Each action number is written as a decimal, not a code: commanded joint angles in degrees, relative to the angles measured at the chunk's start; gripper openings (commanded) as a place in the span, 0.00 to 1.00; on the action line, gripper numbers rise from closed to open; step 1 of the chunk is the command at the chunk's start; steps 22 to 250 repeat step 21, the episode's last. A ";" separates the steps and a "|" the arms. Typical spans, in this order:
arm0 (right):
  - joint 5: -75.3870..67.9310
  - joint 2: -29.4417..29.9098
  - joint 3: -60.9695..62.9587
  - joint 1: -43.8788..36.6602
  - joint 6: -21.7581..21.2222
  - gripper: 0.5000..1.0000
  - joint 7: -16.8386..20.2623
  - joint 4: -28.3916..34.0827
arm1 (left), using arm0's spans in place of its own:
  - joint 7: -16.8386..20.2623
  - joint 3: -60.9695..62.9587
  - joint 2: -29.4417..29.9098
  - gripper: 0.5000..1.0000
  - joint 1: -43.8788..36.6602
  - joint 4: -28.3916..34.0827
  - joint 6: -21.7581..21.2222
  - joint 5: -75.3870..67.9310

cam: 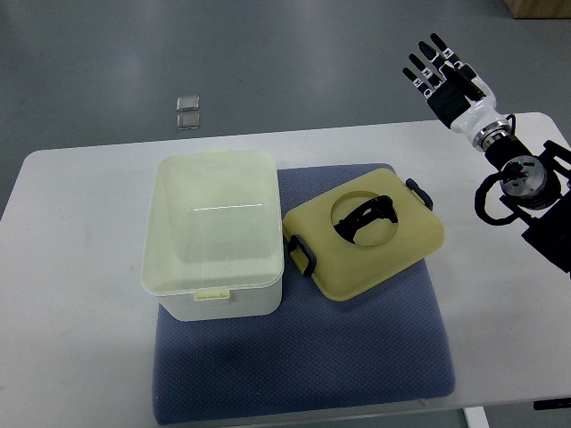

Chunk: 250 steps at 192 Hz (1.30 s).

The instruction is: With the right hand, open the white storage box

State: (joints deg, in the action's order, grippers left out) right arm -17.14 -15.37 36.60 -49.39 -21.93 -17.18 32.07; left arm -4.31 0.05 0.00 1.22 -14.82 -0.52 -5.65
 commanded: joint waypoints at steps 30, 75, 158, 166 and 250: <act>-0.09 1.31 0.05 1.05 0.22 0.86 -1.72 -0.25 | 0.00 -0.05 0.00 1.00 0.01 -0.21 -0.01 0.02; -0.09 1.31 0.05 1.05 0.22 0.86 -1.72 -0.25 | 0.00 -0.05 0.00 1.00 0.01 -0.21 -0.01 0.02; -0.09 1.31 0.05 1.05 0.22 0.86 -1.72 -0.25 | 0.00 -0.05 0.00 1.00 0.01 -0.21 -0.01 0.02; -0.09 1.31 0.05 1.05 0.22 0.86 -1.72 -0.25 | 0.00 -0.05 0.00 1.00 0.01 -0.21 -0.01 0.02; -0.09 1.31 0.05 1.05 0.22 0.86 -1.72 -0.25 | 0.00 -0.05 0.00 1.00 0.01 -0.21 -0.01 0.02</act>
